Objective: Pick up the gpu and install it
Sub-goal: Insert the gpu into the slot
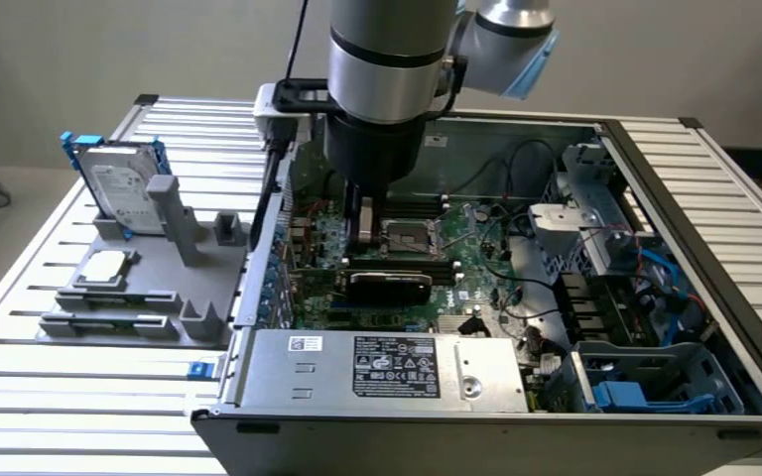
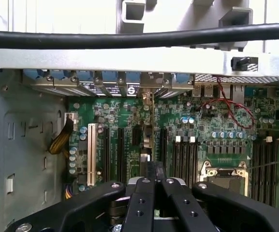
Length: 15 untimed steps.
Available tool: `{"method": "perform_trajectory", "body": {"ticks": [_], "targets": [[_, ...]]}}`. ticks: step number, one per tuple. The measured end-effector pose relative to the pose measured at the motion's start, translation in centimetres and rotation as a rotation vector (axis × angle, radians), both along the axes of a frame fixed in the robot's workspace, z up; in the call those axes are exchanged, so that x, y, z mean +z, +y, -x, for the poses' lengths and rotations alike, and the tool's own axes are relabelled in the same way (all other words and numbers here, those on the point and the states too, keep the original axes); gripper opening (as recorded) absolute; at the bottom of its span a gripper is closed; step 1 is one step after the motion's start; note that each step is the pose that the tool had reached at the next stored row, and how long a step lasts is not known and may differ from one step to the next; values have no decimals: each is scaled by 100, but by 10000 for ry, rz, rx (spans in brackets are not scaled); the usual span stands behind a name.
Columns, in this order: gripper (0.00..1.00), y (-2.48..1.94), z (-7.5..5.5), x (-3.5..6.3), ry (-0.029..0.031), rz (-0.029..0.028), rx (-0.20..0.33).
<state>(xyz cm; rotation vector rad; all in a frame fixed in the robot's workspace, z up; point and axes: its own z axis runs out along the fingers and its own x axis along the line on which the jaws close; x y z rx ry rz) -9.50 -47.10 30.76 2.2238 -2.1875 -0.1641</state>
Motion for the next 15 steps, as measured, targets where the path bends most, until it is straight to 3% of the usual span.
{"method": "perform_trajectory", "body": {"ticks": [15], "targets": [[11,40,34,-274,-2,7,0]]}}
